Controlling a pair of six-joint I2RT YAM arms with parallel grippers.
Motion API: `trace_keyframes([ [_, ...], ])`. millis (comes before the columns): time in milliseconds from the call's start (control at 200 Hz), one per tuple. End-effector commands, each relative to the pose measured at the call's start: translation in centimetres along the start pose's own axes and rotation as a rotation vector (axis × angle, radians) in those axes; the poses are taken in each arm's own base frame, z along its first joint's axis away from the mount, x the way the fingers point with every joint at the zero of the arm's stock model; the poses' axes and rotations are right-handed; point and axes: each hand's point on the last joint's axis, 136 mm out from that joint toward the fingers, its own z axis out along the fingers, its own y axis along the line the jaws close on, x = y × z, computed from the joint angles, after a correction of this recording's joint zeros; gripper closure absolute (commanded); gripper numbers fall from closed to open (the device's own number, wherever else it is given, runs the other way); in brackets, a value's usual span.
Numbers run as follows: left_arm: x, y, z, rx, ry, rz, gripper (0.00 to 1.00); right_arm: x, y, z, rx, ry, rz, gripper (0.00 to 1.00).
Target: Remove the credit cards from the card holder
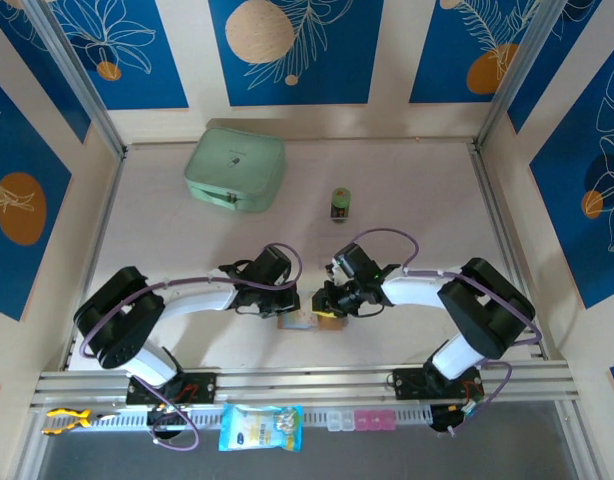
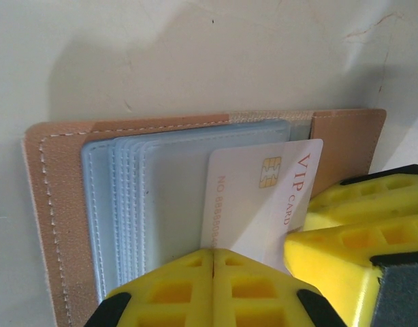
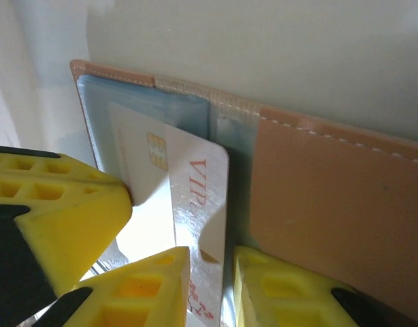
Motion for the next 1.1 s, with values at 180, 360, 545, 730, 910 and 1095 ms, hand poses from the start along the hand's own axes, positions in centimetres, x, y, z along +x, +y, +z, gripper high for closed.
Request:
trace_keyframes([
  [180,1.0,1.6,0.4,-0.046,0.024,-0.017,1.0,0.5,-0.3,0.5,-0.045,0.034,0.033,0.81],
  [360,0.9,1.4,0.1,-0.044,0.014,-0.015,1.0,0.4,-0.4,0.2,-0.041,0.029,0.035,0.87],
  [545,0.6,1.8,-0.5,-0.061,-0.003,-0.012,1.0,0.4,-0.7,-0.7,-0.017,0.009,0.029,0.91],
  [730,0.9,2.3,0.0,-0.06,0.007,-0.034,1.0,0.5,-1.5,-1.6,0.017,0.006,0.034,0.92],
  [910,1.0,2.2,0.1,-0.056,0.008,-0.035,1.0,0.3,-2.0,-2.9,0.063,-0.011,0.028,0.93],
  [1095,1.0,2.2,0.2,-0.052,0.01,-0.041,1.0,0.3,-2.1,-4.3,0.109,-0.016,0.019,0.93],
])
